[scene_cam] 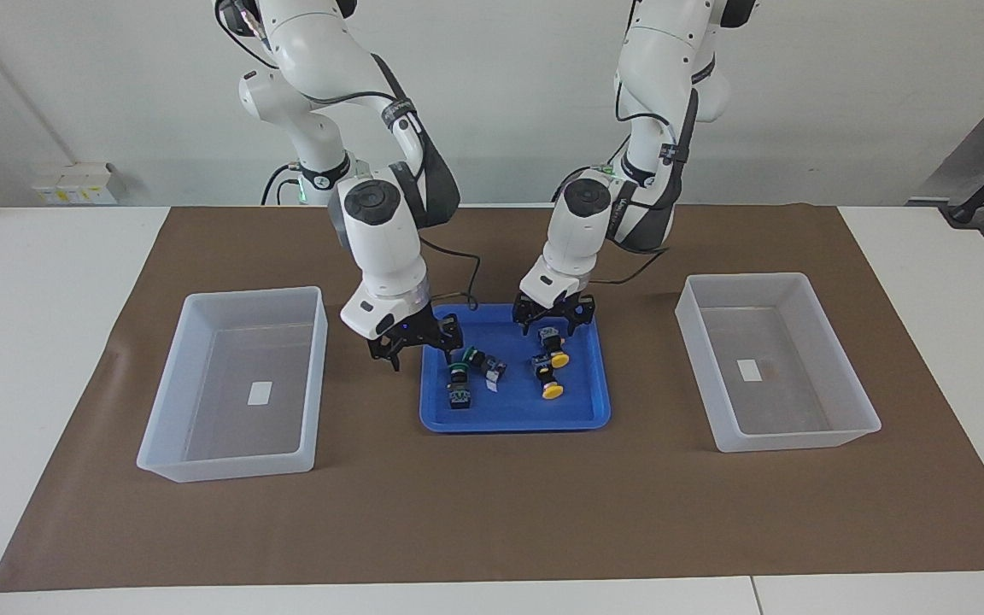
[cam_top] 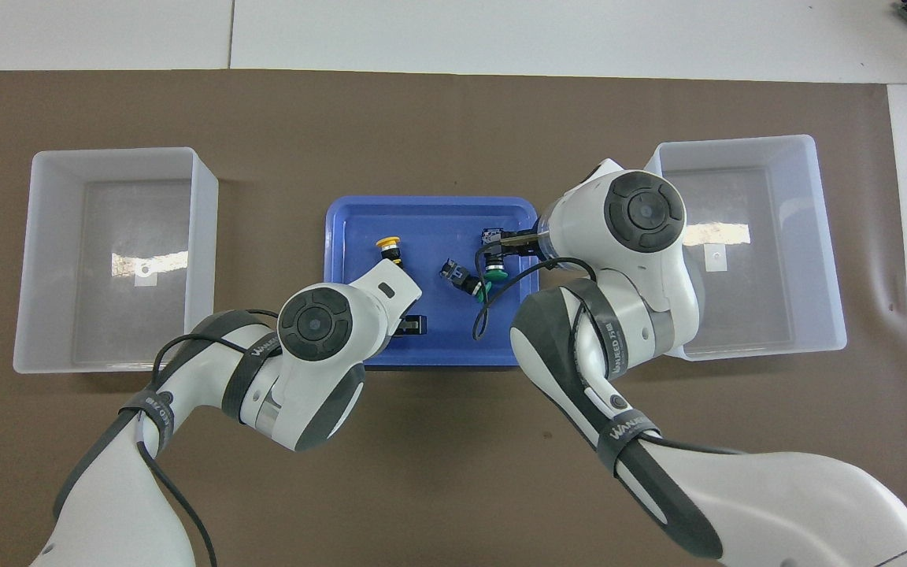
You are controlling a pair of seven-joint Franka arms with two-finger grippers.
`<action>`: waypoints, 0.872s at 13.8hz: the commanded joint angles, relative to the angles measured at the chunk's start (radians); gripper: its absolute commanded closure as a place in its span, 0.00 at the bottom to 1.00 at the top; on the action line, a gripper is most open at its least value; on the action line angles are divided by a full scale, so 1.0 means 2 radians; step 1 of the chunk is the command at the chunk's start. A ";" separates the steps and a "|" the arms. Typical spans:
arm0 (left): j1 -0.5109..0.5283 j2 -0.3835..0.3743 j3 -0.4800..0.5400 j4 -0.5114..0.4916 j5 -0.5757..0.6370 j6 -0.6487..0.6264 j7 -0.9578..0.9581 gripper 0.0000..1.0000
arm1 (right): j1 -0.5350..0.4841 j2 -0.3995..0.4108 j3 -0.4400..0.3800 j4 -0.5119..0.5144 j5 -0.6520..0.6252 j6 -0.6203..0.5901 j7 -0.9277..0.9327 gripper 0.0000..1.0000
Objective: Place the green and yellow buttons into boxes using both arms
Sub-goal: 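Move the left gripper and the right gripper over the blue tray buttons, then grasp a yellow button with the left gripper while the right gripper grasps a green button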
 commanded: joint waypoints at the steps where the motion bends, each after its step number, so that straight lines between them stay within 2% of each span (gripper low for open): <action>1: 0.009 -0.001 0.003 -0.005 -0.004 0.019 -0.002 0.33 | 0.001 0.017 0.002 0.005 0.010 0.023 0.002 0.20; 2: 0.010 0.000 0.003 -0.007 -0.005 0.026 -0.003 0.35 | 0.011 0.026 0.002 0.005 0.012 0.032 0.005 0.24; 4: 0.009 0.000 0.003 -0.007 -0.005 0.026 -0.003 0.53 | 0.023 0.052 0.002 0.010 0.010 0.070 0.025 0.27; 8: 0.011 0.000 0.003 -0.004 -0.005 0.027 -0.003 0.90 | 0.032 0.057 0.002 0.008 0.009 0.069 0.026 0.27; 9: 0.011 0.000 0.004 -0.004 -0.005 0.027 -0.003 0.99 | 0.033 0.059 0.002 0.008 0.007 0.069 0.027 0.31; 10: 0.011 0.000 0.004 -0.004 -0.005 0.027 -0.003 1.00 | 0.033 0.062 0.001 0.005 0.003 0.069 0.027 0.47; 11: 0.011 0.001 0.004 -0.004 -0.005 0.026 -0.002 1.00 | 0.035 0.064 0.001 0.001 0.003 0.071 0.029 0.59; 12: 0.011 0.000 0.004 -0.003 -0.005 0.024 -0.002 1.00 | 0.035 0.066 0.001 0.001 0.003 0.072 0.028 0.62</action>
